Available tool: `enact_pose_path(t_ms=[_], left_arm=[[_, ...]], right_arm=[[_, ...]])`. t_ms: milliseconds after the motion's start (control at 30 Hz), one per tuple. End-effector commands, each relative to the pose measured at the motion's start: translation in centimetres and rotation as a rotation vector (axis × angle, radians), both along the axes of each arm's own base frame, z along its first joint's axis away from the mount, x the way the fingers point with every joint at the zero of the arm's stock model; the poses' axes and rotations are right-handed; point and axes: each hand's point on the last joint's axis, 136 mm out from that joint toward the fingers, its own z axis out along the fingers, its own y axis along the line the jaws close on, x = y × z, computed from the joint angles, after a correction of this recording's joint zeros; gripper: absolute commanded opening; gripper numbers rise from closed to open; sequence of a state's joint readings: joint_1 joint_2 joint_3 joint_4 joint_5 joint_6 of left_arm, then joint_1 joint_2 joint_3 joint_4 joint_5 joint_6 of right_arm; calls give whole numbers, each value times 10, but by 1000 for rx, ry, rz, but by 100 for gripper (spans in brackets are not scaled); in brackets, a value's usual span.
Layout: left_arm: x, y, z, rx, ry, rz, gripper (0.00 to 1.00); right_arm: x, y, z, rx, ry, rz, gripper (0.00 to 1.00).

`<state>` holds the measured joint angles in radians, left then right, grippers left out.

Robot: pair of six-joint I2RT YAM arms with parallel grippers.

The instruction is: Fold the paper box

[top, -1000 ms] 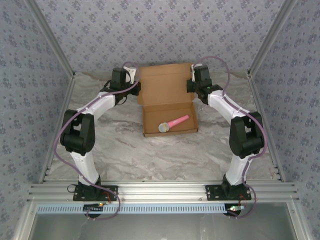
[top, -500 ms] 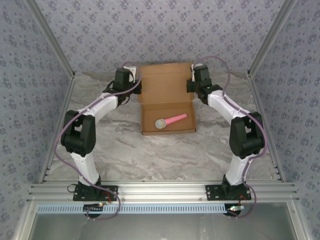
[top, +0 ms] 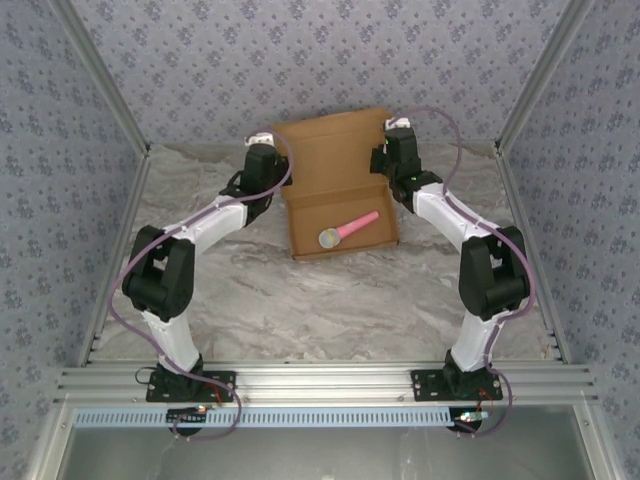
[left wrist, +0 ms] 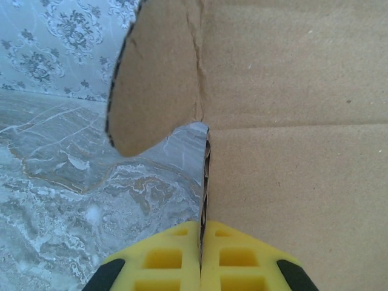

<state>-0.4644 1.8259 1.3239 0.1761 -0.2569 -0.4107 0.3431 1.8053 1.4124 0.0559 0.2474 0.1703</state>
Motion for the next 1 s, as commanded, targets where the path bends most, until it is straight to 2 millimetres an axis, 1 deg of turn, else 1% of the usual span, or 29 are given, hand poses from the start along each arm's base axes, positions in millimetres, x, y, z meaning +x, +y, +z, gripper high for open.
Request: enact_pose_path(t_ms=[0, 167, 300, 367, 400, 433, 533, 667, 833, 967], left_arm=[[-3, 2, 43, -59, -138, 66, 0], [-9, -2, 44, -47, -206, 66, 0], [-18, -2, 43, -43, -258, 69, 0], [-23, -3, 41, -52, -273, 70, 0], [-26, -4, 41, -52, -281, 72, 0], [-28, -5, 41, -56, -288, 76, 0], [-37, -11, 34, -57, -305, 87, 0], [-48, -7, 24, -60, -327, 145, 0], [-58, -14, 17, -34, -348, 139, 0], [-63, -22, 10, 14, -344, 106, 0]], right_arm=[[-1, 6, 26, 72, -92, 6, 1], [-4, 3, 22, 88, -125, 35, 2], [-9, -2, 21, 134, -159, 60, 2], [-11, -1, 19, 153, -168, 71, 2], [-11, -1, 23, 164, -182, 72, 2], [-16, -2, 9, 165, -159, 72, 2], [-20, -3, 3, 184, -162, 60, 2], [-26, -5, -3, 216, -162, 44, 2], [-34, -6, -8, 247, -149, 33, 3], [-42, -6, -13, 230, -123, 38, 5]])
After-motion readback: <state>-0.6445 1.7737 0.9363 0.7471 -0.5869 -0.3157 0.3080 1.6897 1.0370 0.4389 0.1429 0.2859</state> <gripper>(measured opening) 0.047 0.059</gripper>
